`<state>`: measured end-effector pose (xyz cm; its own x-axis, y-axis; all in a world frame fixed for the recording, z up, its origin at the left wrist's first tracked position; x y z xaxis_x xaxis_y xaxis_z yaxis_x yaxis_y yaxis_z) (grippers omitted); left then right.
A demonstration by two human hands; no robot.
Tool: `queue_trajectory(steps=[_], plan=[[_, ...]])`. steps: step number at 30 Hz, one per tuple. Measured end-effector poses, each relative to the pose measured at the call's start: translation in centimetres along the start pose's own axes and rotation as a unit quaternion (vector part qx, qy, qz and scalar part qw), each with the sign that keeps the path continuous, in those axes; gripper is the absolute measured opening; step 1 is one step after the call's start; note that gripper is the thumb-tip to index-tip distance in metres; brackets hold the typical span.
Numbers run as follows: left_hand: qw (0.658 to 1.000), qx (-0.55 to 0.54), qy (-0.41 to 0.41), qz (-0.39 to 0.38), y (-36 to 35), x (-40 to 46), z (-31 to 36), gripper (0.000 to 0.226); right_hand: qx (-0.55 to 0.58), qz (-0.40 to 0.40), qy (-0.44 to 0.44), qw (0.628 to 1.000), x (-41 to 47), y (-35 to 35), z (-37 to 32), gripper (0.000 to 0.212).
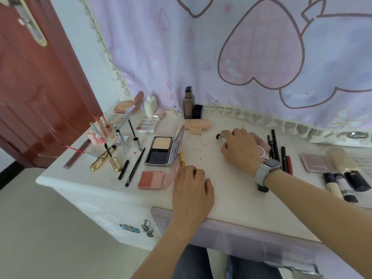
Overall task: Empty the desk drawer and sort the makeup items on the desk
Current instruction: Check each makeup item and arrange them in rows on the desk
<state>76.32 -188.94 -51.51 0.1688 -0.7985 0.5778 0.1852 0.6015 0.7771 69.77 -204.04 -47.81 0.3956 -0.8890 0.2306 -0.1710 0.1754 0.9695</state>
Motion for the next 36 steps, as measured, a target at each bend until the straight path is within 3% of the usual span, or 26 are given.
queue_trajectory(steps=[3,7,10,14,18,21,25,29,33,36], plan=[[1.000,-0.008,0.009,0.003,0.2,0.1,0.0,0.022,0.231,-0.066,-0.062,0.969,-0.7,1.1,1.0,0.032],[1.000,-0.007,-0.010,0.008,0.2,0.3,0.0,0.025,0.469,-0.239,-0.156,0.836,-2.1,0.2,2.1,0.034],[0.999,-0.017,-0.017,-0.025,0.1,0.6,-0.1,0.047,0.553,-0.296,-0.167,0.760,-3.2,0.4,2.2,0.045],[0.998,-0.016,-0.021,-0.052,0.3,1.0,-0.3,0.058,0.596,-0.308,-0.166,0.723,-3.9,1.0,2.4,0.051],[0.998,-0.031,-0.037,-0.046,0.4,1.1,-0.2,0.054,0.638,-0.312,-0.163,0.685,-4.3,1.3,2.5,0.035],[0.994,-0.103,-0.037,-0.003,1.1,1.2,1.0,0.031,0.627,-0.276,-0.163,0.710,-4.3,1.6,3.0,0.021],[0.983,-0.184,0.002,-0.016,1.3,2.0,2.4,0.048,0.608,-0.265,-0.160,0.731,-5.0,1.4,2.8,0.015],[0.971,-0.240,0.008,-0.008,0.5,2.2,3.1,0.046,0.555,-0.242,-0.136,0.784,-6.0,1.2,2.6,0.023],[0.966,-0.256,0.008,-0.043,-0.6,1.6,3.7,0.068,0.524,-0.256,-0.140,0.800,-6.4,0.6,3.2,0.026],[0.963,-0.257,-0.007,-0.080,-1.0,1.6,3.7,0.050,0.486,-0.246,-0.111,0.831,-6.8,0.6,3.3,0.022]])
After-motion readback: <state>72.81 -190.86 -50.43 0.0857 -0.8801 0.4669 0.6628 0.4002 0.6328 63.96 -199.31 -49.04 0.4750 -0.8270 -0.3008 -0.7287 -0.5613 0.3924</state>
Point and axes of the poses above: each hand's wrist, its own x-axis towards the middle knuckle, its own y-axis out of the back of the hand, z = x × y, the point moved 6 cm from there along x, towards the middle knuckle, and after that the axes turned 14 degrees about -y, right-handed, at the moved point
